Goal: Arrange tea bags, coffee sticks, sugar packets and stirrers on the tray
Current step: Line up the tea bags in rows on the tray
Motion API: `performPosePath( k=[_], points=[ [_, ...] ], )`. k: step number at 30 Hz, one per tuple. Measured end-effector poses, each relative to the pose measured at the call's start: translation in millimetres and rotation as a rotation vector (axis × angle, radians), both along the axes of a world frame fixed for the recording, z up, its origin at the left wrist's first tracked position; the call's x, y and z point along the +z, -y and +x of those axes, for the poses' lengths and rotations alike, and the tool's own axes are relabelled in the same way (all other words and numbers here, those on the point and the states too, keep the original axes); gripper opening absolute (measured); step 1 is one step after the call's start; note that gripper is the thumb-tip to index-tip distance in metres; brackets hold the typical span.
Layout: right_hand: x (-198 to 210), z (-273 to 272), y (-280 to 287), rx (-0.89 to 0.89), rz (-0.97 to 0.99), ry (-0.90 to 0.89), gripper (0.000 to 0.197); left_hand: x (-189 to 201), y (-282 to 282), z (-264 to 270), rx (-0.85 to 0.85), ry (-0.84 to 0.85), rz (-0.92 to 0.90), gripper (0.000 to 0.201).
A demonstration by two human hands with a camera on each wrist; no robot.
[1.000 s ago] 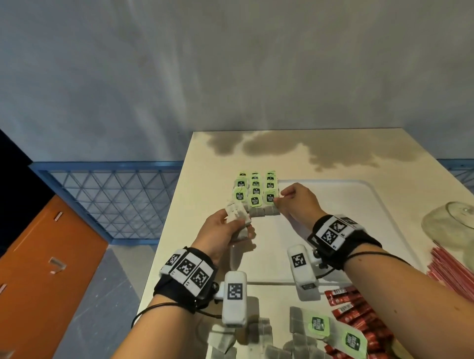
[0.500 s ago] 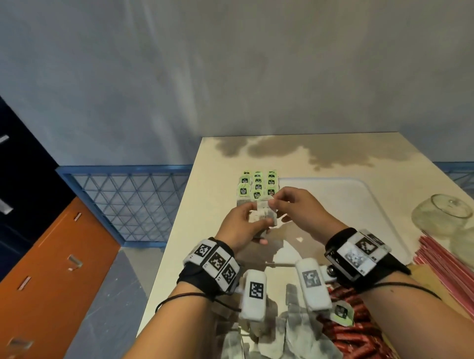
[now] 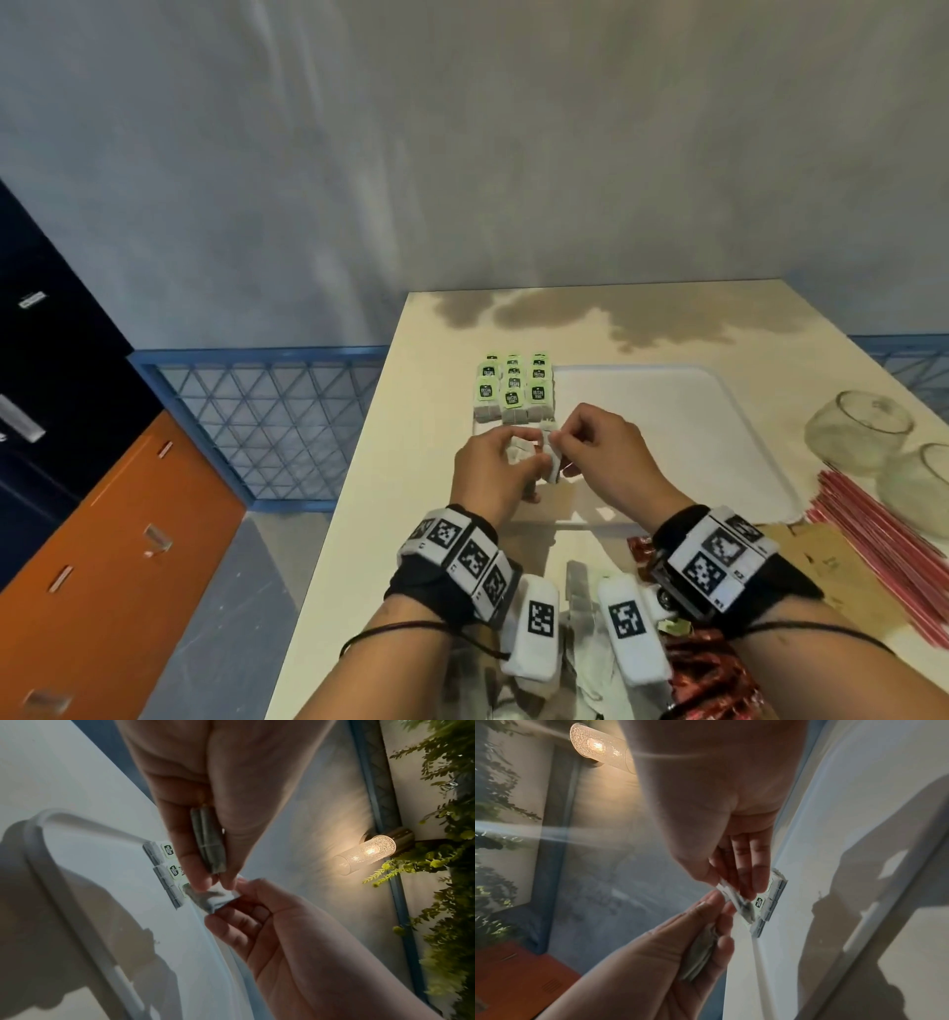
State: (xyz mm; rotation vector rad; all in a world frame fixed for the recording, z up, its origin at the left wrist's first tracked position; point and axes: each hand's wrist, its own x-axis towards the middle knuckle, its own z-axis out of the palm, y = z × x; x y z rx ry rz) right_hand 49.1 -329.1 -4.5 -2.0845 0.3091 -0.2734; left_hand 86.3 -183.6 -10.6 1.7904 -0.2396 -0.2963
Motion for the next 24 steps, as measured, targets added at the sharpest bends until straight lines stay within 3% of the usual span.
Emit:
performPosePath(
  k=[4,9,13,17,21,24],
  points=[
    [1.6,1.7,-7.5,0.016,-0.013,0.045,0.018,4.8,3.7,-0.4,-0.031,0.027,0.025,0.021],
    [3.6,9.5,-5.0,0.092,0.080,0.046,0.012,6.1,-0.1,14.5,0.016,0.056,0.073,0.006],
    [-0.6,23.9,10.6,0.058,0.018,0.030,0.013,0.0,-6.7,33.1,0.045,-0.090,-0.017,0.013],
    [-10.1,41.7,14.0,0.167,-0.029,-0.032,0.006,-5.8,-9.6,45.2,0.012,-0.186,-0.078,0.020],
    [-24.0,62.6,15.0,0.196,-0.010,-0.161,0.014,-9.9,-18.8,62.2,0.046,-0.360,-0.168,0.022],
    [-36.2,80.2,20.3,0.165,-0.112,-0.231,0.021,-12.2,-25.9,72.7,0.030,-0.463,-0.240,0.020]
  ],
)
